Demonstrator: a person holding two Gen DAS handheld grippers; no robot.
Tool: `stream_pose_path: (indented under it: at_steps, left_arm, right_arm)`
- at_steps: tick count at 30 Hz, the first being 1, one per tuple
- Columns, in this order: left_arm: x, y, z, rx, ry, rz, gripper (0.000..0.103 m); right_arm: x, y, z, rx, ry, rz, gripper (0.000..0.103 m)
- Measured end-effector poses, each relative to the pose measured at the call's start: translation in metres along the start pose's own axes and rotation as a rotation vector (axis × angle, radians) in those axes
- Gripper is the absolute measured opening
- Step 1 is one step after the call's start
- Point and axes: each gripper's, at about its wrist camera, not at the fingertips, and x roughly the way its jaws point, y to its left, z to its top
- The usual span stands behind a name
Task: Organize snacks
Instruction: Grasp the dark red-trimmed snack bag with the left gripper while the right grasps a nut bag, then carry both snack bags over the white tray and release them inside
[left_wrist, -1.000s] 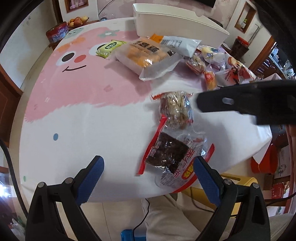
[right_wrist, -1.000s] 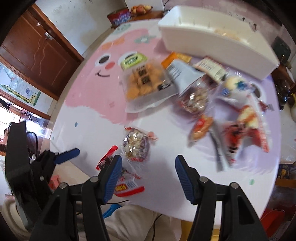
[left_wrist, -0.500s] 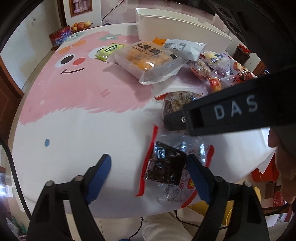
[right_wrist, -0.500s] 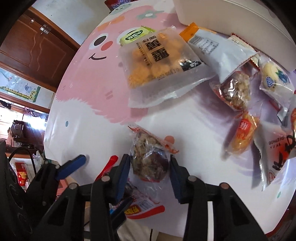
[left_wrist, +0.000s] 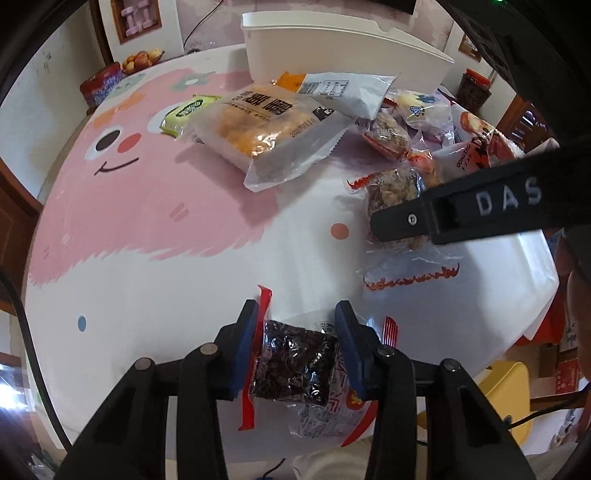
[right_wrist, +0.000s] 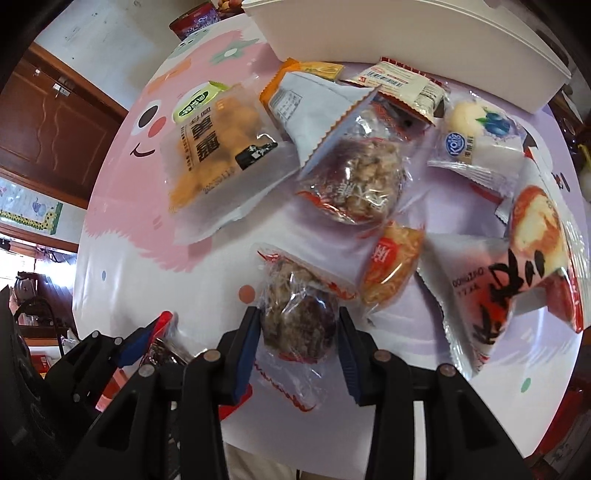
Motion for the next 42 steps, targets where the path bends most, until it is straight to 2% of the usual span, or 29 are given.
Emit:
stream_pose_path:
  at_steps: [2,4,5,6,9,13,17,19,21,24,32,42]
  left_arm:
    - [-0.001,0.005,-0.001,-0.022,0.008,-0.019,0.042]
    - [-0.001,0.013,0.0,-0.054,0.029,-0.041,0.061]
    - [0.0,0.018,0.0,-0.076,0.039,-0.047,0.077]
    - [-0.001,0.023,-0.001,-0.1,0.044,-0.055,0.081]
    - [-0.002,0.038,-0.003,-0.13,0.057,-0.075,0.081]
    - [-0.001,0.041,-0.009,-0.08,0.064,-0.055,0.081]
    - [0.0,0.029,-0.019,0.009,0.06,-0.041,0.08]
    - [-0.001,0.018,-0.022,0.058,0.045,-0.025,0.072]
    - [-0.005,0.008,-0.023,0.101,0.022,-0.047,0.043]
    - [-0.005,0.0,-0.023,0.123,0.014,-0.047,0.041]
    - [-0.015,0.008,-0.011,0.066,0.015,-0.065,0.04]
    - [-0.051,0.017,0.04,0.043,-0.086,-0.031,0.04]
  right_arm:
    - [0.002,0.002,-0.002,-0.011,0.008,-0.013,0.041]
    - [0.004,0.008,-0.002,-0.04,0.01,-0.036,0.042]
    - [0.004,0.01,-0.002,-0.047,0.01,-0.042,0.042]
    - [0.004,0.01,-0.002,-0.049,0.011,-0.044,0.042]
    - [0.003,0.01,-0.002,-0.048,0.014,-0.04,0.042]
    - [0.002,0.009,-0.002,-0.052,0.012,-0.042,0.042]
    - [0.002,0.008,-0.003,-0.052,0.013,-0.044,0.042]
    - [0.004,0.011,-0.002,-0.058,0.011,-0.049,0.042]
    - [0.006,0.013,0.0,-0.063,0.01,-0.055,0.042]
    - [0.006,0.014,-0.001,-0.074,0.004,-0.062,0.041]
    - [0.001,0.016,-0.003,-0.087,-0.016,-0.06,0.04]
    - [-0.06,0.001,0.012,-0.042,-0.163,-0.035,0.039]
